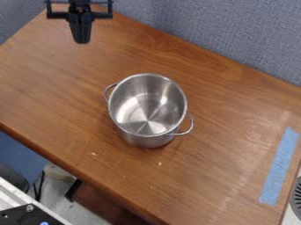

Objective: Move the red object from the metal pot to the table

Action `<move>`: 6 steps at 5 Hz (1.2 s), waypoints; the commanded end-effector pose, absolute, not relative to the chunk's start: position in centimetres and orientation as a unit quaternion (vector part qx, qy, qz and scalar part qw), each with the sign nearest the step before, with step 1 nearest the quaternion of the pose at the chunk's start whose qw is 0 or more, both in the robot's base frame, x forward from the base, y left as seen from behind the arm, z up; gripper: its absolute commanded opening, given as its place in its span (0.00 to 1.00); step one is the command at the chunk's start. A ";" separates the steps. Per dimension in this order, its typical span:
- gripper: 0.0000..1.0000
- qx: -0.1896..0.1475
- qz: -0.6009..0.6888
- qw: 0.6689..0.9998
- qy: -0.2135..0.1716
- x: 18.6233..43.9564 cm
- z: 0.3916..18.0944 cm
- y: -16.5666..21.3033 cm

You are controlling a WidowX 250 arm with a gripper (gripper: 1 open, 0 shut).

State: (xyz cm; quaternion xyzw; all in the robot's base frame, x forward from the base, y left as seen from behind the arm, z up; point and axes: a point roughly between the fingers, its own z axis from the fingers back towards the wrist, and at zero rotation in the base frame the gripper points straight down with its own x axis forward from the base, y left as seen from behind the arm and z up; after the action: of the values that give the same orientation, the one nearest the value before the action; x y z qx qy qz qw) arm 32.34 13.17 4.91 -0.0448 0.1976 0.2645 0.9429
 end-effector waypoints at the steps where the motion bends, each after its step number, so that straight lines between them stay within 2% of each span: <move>1: 0.00 -0.023 0.169 0.975 0.140 32.8 10.6 13.7; 2: 0.00 -0.014 0.135 0.980 0.143 31.7 11.7 15.7; 3: 1.00 0.004 0.117 0.984 0.133 30.5 12.3 16.8; 4: 1.00 0.019 0.084 0.987 0.132 30.8 10.5 14.3; 5: 1.00 0.027 0.044 0.990 0.133 31.0 10.1 11.8; 6: 1.00 -0.005 0.101 0.985 0.139 30.4 10.1 10.2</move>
State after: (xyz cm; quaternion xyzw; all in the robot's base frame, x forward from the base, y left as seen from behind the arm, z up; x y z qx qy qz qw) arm 30.24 9.91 6.72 -0.0173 0.1884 0.1008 0.9768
